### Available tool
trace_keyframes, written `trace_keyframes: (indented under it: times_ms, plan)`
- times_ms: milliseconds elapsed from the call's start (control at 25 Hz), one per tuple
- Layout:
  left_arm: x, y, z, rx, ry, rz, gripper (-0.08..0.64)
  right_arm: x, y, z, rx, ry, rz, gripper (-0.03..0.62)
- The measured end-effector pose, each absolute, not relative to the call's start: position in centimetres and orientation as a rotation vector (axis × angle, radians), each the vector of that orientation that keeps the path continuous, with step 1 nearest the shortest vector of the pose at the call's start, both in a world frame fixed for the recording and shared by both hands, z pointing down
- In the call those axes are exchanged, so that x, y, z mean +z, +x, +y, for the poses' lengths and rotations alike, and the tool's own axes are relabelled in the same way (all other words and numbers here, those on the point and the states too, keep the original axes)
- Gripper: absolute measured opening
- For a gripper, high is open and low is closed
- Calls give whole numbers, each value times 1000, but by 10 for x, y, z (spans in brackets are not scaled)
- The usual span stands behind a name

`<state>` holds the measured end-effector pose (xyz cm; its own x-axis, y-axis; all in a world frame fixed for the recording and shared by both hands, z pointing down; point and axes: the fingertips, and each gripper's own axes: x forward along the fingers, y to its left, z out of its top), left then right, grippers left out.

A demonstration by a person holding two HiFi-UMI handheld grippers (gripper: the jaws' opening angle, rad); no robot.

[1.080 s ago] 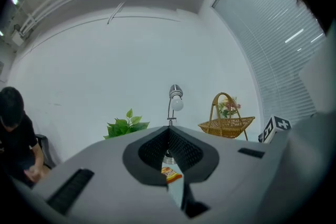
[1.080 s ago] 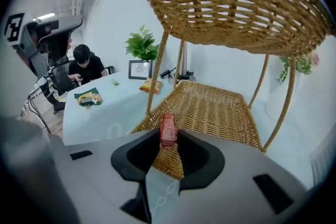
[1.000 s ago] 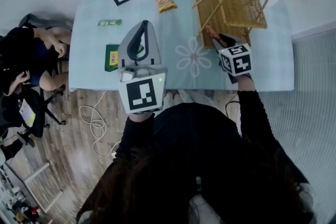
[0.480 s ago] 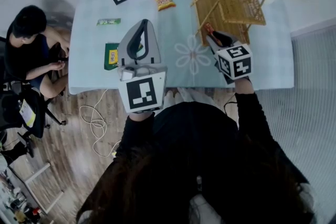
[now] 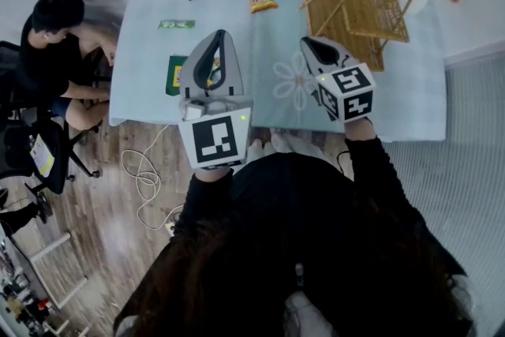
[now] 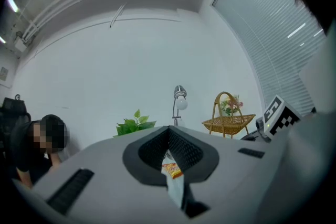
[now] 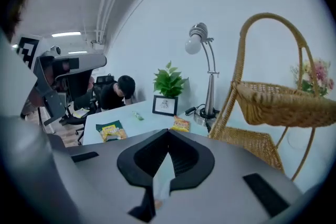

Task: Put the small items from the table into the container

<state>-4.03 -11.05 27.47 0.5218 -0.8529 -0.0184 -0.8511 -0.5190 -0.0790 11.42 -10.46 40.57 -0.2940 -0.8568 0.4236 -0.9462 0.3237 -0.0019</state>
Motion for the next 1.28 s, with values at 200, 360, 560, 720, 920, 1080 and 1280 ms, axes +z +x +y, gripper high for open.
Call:
trace_keyframes:
  times_ms: [200,360,560,720,920,1080,1280]
  plan:
    - [275,-54,-110,-27,-2646,1550,2,376,94,-121,273,1626,-2331,25]
    - [280,-62,-112,-38,-2625,1584,3,357,83,-131,232,1634,-2378,25]
    - [282,-67,-113,-59,-2632,1601,2,343,73,-137,155,1621,-2404,25]
    - [280,-67,-115,-72,-2611,1587,2,345,72,-139,158,1612,-2407,25]
    - [280,-65,-117,-100,-2589,1584,2,345,74,-144,159,1610,-2416,25]
    - [282,-61,-118,-150,-2590,1577,2,345,75,-147,158,1608,-2421,25]
    - [277,-61,-121,-57,-2602,1623,2,349,79,-151,177,1604,-2427,25]
